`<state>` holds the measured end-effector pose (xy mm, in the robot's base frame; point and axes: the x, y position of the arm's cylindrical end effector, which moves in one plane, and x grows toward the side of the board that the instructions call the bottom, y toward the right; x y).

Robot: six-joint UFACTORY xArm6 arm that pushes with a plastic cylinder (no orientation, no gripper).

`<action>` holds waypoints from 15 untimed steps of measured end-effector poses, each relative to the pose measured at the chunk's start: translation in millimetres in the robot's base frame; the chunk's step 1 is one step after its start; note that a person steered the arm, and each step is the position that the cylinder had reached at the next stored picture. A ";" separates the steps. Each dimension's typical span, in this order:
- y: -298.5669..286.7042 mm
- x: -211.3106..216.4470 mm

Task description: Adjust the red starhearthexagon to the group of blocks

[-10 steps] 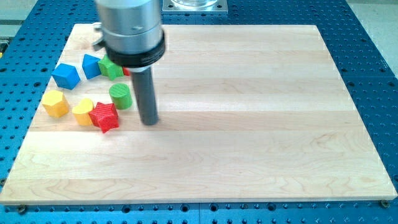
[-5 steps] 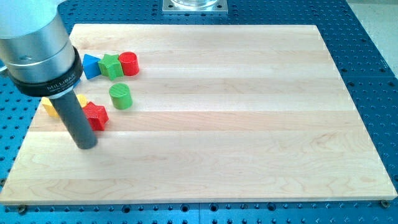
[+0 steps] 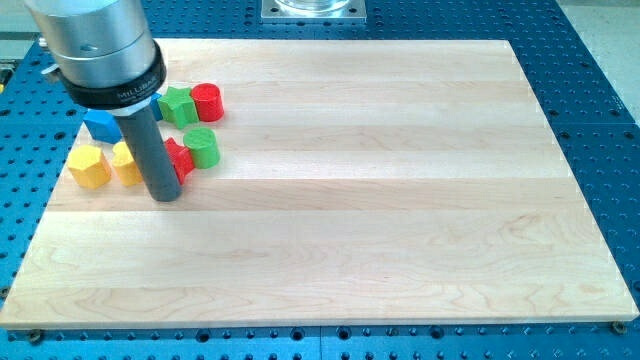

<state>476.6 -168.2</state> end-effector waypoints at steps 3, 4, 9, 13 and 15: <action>-55.5 2.2; -58.6 -9.1; -108.0 -20.1; -28.3 -14.8; -9.4 -16.0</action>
<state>460.7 -177.7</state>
